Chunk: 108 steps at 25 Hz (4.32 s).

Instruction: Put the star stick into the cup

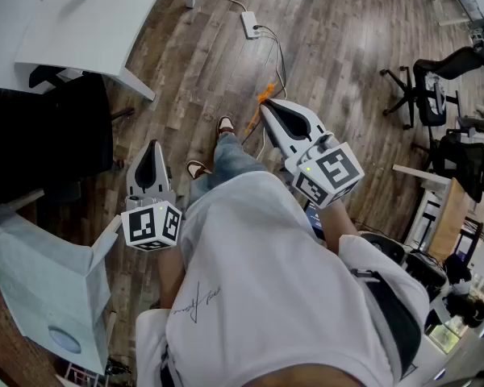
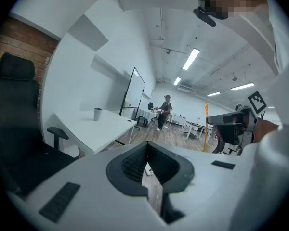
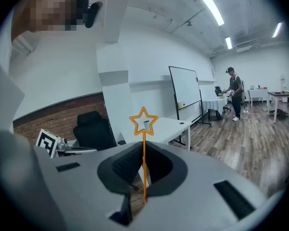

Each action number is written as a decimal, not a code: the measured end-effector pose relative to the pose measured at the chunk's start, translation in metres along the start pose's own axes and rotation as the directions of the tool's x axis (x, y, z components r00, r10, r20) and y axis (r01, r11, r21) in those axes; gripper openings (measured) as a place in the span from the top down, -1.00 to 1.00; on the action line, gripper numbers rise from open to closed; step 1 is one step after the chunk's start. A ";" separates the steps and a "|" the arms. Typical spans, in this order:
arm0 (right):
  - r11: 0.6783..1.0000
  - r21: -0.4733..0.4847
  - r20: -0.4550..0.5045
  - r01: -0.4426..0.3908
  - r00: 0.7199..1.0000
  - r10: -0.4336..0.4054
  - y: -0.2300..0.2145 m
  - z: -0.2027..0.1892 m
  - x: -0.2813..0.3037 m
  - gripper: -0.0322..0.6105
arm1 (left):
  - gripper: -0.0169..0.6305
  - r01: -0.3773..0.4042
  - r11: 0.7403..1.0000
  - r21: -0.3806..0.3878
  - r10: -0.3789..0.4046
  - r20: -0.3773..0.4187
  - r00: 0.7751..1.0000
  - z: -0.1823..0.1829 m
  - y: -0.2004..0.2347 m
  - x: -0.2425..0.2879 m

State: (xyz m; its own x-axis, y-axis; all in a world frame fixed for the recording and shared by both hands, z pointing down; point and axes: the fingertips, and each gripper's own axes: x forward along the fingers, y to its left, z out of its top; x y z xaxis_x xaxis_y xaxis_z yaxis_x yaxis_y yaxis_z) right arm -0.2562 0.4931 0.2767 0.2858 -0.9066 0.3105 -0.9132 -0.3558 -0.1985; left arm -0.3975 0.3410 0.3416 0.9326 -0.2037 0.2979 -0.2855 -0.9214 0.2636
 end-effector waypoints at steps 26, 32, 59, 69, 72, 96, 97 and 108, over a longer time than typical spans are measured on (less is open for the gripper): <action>0.995 0.014 0.065 -0.096 0.993 0.095 -0.154 0.057 0.052 0.83 | 0.92 0.015 0.999 0.040 -0.016 0.028 0.999 0.054 -0.055 0.154; 0.996 0.011 0.065 -0.088 0.994 0.087 -0.191 0.060 0.051 0.83 | 0.92 0.031 0.998 0.052 -0.031 0.009 0.999 0.054 -0.072 0.182; 0.991 0.061 0.014 -0.121 0.993 0.121 -0.258 0.111 0.183 0.83 | 0.92 0.031 0.999 0.031 -0.030 -0.034 0.999 0.116 -0.003 0.313; 0.986 0.050 0.010 -0.158 0.987 0.158 -0.252 0.146 0.278 0.83 | 0.92 0.017 0.999 0.034 -0.016 -0.017 1.000 0.161 0.067 0.361; 0.984 0.043 0.011 -0.174 0.985 0.173 -0.246 0.159 0.305 0.83 | 0.92 0.007 1.000 0.027 -0.006 -0.012 1.000 0.174 0.087 0.370; 0.908 -0.086 -0.080 -0.410 0.911 0.404 -0.165 0.202 0.434 0.83 | 0.92 -0.204 0.972 -0.118 0.215 0.089 0.973 0.193 0.200 0.343; 0.903 -0.091 -0.082 -0.420 0.907 0.414 -0.161 0.203 0.439 0.83 | 0.92 -0.214 0.969 -0.125 0.226 0.092 0.970 0.193 0.205 0.342; 0.838 -0.133 -0.116 -0.530 0.848 0.518 -0.143 0.226 0.497 0.83 | 0.92 -0.310 0.934 -0.178 0.334 0.127 0.934 0.207 0.242 0.348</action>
State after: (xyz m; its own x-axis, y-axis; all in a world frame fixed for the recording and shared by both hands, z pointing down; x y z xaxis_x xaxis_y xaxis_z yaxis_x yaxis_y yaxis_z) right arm 0.0824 0.0419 0.2496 -0.2643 -0.9265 0.2680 -0.9550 0.2126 -0.2069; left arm -0.0963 -0.0213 0.3187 0.8038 -0.5398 0.2499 -0.5947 -0.7387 0.3171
